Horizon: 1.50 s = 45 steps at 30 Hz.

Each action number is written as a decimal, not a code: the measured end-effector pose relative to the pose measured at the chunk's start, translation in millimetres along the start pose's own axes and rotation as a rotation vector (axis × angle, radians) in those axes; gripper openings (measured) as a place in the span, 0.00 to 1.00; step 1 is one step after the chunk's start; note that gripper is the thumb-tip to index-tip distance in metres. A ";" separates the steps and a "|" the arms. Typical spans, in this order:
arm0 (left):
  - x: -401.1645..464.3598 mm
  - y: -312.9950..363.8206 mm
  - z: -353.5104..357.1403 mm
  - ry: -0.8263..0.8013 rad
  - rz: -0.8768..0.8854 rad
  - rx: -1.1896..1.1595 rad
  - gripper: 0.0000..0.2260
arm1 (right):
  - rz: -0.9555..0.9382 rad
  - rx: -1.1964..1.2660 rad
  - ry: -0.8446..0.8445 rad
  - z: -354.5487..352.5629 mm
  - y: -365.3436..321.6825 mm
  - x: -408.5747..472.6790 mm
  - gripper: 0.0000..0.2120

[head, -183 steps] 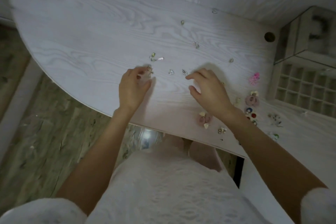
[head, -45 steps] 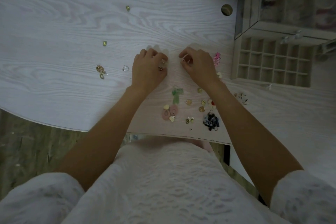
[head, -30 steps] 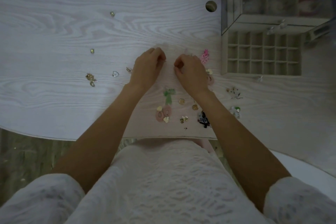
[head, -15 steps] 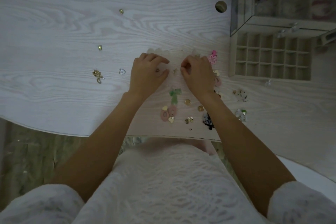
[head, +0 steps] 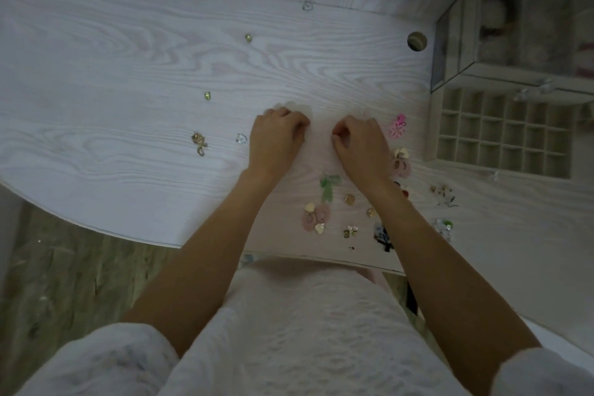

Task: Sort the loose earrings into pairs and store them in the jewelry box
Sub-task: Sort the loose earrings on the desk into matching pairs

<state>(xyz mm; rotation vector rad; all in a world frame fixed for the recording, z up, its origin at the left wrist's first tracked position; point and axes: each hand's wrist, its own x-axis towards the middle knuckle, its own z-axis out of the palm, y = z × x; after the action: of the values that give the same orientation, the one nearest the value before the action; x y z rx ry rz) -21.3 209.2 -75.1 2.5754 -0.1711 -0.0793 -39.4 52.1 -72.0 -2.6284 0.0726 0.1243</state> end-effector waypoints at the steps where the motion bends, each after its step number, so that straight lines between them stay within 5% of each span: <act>1: -0.1 -3.8 -4.7 -0.008 -0.013 -0.008 0.06 | -0.008 0.002 0.003 1.0 -3.0 1.6 0.05; 7: -12.6 -24.0 -21.7 0.011 0.046 -0.054 0.07 | -0.056 -0.045 0.032 7.5 -5.0 12.7 0.05; 13: -27.7 -42.1 -34.8 0.118 -0.080 -0.015 0.10 | -0.197 -0.070 0.091 1.4 -11.9 23.5 0.06; 18: -45.2 -66.3 -41.0 0.180 -0.144 0.103 0.15 | -0.289 0.013 -0.048 -9.3 -32.4 73.8 0.16; 27: -57.6 -76.5 -39.2 0.102 -0.132 0.094 0.14 | -0.253 -0.215 -0.189 8.1 -45.6 186.0 0.25; 38: -40.2 -70.1 -39.3 0.091 -0.191 0.169 0.06 | -0.546 0.007 -0.089 29.7 -57.4 67.9 0.11; 45: -46.8 -65.1 -45.4 0.014 -0.197 0.005 0.05 | -0.390 0.041 -0.195 30.0 -60.0 71.0 0.10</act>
<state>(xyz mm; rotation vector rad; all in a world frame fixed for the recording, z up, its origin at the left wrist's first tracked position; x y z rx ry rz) -56.6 294.1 -70.4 2.5900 0.0888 -0.1340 33.5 117.0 -76.1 -2.5211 -0.4954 0.2385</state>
